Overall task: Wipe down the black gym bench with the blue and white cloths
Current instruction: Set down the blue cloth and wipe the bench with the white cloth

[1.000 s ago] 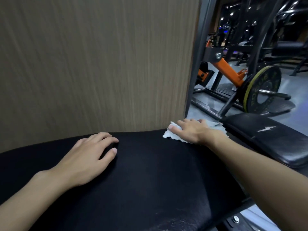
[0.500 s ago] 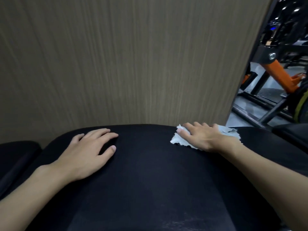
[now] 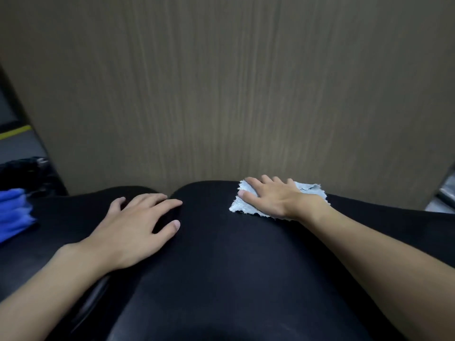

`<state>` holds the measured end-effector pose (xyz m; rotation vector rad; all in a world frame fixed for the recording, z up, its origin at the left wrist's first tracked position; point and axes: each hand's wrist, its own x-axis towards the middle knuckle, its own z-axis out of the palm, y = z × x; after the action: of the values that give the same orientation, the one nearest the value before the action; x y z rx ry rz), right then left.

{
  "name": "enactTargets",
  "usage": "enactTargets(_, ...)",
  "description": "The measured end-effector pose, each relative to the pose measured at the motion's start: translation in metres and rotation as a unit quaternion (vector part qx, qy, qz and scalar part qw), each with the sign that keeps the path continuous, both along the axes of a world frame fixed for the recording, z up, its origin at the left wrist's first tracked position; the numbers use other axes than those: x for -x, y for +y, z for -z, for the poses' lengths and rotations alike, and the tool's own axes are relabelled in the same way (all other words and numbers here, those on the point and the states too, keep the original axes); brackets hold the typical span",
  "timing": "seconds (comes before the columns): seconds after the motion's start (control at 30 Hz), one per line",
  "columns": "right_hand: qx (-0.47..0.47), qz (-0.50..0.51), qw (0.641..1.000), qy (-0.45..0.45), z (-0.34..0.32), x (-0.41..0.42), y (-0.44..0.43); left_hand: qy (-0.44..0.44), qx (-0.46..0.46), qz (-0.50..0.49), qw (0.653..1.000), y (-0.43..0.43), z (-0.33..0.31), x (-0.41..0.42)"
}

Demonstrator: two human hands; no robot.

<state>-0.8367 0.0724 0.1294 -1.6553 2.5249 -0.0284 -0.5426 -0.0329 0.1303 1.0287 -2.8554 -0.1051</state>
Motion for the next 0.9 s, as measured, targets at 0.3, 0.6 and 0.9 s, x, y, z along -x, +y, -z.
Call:
enactTargets(0.3, 0.007, -0.078, 0.997, 0.007, 0.003, -0.058, -0.06, 0.136, 0.031, -0.03, 0.99, -0.006, 0.006, -0.039)
enactTargets(0.6, 0.036, -0.209, 0.977, 0.011, 0.007, -0.114, -0.077, 0.197, 0.012, -0.048, 0.979, -0.004, 0.005, -0.04)
enactTargets(0.9, 0.045, -0.284, 0.958, 0.002, 0.009, -0.166, -0.041, 0.215, -0.044, -0.056, 0.974, 0.008, 0.0, -0.046)
